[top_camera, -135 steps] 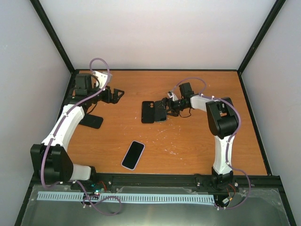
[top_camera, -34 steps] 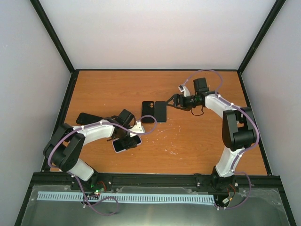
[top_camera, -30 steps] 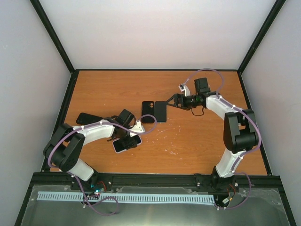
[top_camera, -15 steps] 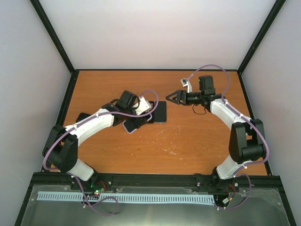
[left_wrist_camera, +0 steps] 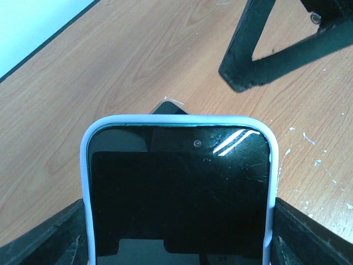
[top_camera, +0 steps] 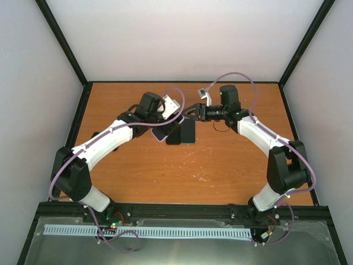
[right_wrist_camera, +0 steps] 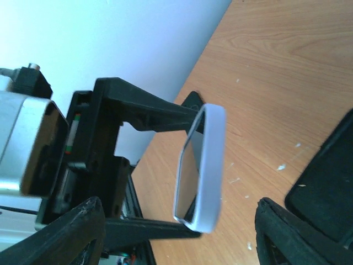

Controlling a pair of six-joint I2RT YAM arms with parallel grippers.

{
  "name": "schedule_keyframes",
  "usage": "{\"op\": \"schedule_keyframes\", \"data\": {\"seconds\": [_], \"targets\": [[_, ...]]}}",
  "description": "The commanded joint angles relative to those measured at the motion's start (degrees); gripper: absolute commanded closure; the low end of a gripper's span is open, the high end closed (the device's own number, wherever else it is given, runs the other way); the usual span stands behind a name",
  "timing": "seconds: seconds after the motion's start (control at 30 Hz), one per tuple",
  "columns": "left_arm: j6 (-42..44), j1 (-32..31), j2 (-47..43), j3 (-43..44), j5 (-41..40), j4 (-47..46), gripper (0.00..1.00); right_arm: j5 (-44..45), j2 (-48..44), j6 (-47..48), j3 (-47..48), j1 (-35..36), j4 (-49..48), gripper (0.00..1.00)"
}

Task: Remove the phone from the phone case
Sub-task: Pick up the phone at the center of the board.

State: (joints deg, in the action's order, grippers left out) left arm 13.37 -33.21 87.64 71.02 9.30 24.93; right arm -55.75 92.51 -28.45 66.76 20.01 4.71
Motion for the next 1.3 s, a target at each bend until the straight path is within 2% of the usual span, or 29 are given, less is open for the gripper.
{"op": "schedule_keyframes", "data": {"seconds": [0.0, 0.17, 0.33, 0.47, 0.77, 0.83, 0.9, 1.03, 1.13, 1.27], "targets": [[-2.73, 0.08, -0.7, 4.08, 0.08, -2.82, 0.46, 2.57, 1.49, -5.34, 1.94, 2.41, -4.13, 0.3], [-3.75, -0.23, -1.28, 4.83, -0.01, -3.24, 0.46, 4.9, 3.09, -6.27, 2.66, 4.33, -3.33, 0.35], [-4.07, -0.57, -1.71, 4.96, -0.47, -3.98, 0.46, 6.31, 3.63, -7.84, 2.33, 5.53, -4.37, 0.45], [-4.09, -1.28, -1.75, 4.93, -2.24, -4.61, 0.46, 6.61, 4.06, -9.9, 2.16, 5.75, -5.22, 0.55], [-3.64, -2.1, -1.51, 4.48, -5.21, -5.02, 0.44, 6.17, 4.44, -11.14, 2.27, 5.74, -5.15, 0.87], [-3.38, -2.12, -1.59, 4.34, -5.2, -4.63, 0.39, 5.7, 4.31, -10.61, 2.76, 5.45, -4.79, 0.96], [-2.99, -2.11, -1.86, 4.22, -5.2, -3.75, 0.28, 5.3, 4.03, -10.06, 3.01, 5.04, -4.55, 0.97], [-1.43, -1.67, -3.95, 2.84, -3.27, -2.75, 0.01, 3.11, 3.15, -9.49, 2.81, 2.89, -5.08, 0.97], [-1.03, -0.65, -5.76, 1.46, -1.01, -2.03, 0.0, 1.19, 2.34, -8.87, 2.59, 1.0, -6.04, 0.97], [-0.97, 2.21, -7.62, 1.16, 6.77, 0.49, 0.0, -3.02, 0.75, -7.5, 1.97, -1.57, -8.5, 0.97]]}}
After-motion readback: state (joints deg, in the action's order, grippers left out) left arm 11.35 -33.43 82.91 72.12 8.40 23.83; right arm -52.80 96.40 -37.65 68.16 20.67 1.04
